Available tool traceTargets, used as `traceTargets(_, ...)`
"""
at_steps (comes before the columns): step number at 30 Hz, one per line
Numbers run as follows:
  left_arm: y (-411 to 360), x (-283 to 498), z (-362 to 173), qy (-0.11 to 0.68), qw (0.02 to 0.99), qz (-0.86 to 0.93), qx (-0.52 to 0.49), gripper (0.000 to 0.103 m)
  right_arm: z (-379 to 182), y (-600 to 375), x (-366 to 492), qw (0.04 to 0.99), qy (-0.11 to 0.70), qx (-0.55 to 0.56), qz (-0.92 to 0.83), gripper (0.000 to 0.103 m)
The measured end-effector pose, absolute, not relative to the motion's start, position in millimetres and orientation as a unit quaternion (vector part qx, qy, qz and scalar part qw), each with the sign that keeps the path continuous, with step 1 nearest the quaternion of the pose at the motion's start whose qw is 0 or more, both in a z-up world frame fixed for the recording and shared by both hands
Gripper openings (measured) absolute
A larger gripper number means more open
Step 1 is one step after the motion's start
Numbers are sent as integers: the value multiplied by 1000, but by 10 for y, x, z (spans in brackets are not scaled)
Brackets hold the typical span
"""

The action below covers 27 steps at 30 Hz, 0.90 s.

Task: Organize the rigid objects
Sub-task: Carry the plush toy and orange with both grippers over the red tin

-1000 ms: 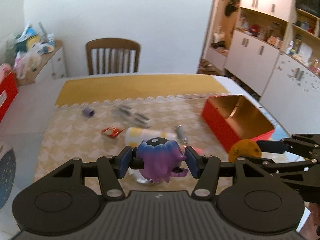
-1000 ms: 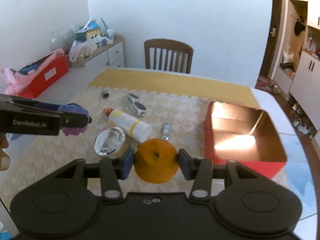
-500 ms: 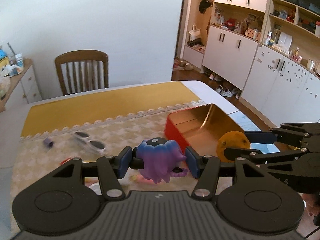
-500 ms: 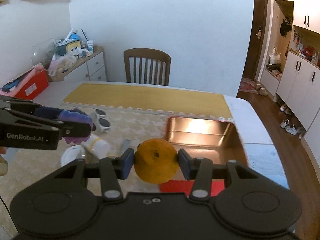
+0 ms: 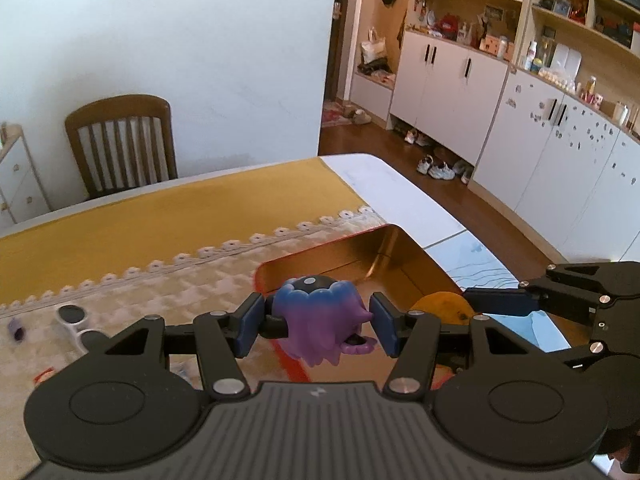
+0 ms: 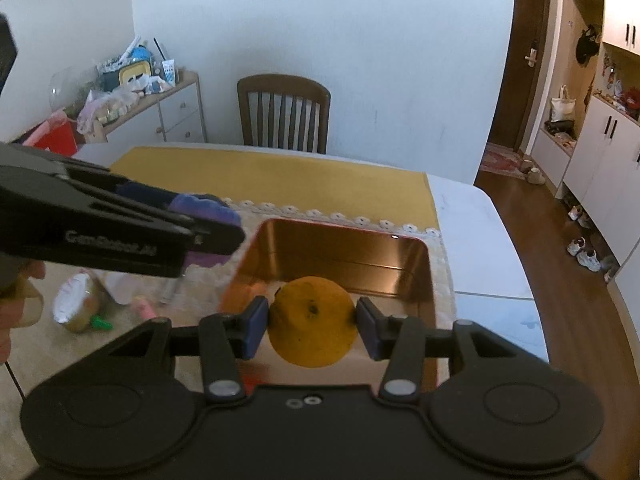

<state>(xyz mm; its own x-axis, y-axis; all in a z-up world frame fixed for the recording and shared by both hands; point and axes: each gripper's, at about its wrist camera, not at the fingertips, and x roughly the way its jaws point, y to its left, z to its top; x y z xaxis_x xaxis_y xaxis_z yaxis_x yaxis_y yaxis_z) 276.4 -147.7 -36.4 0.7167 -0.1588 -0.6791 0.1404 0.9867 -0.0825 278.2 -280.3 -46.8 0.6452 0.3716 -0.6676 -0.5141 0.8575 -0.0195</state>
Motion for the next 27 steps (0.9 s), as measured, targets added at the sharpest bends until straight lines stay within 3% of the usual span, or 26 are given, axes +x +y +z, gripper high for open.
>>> traceTargets(27,-2069,3579,-1189,458,886,-69,34,57,-1017,-2855,3271,855,397,-155,296,47)
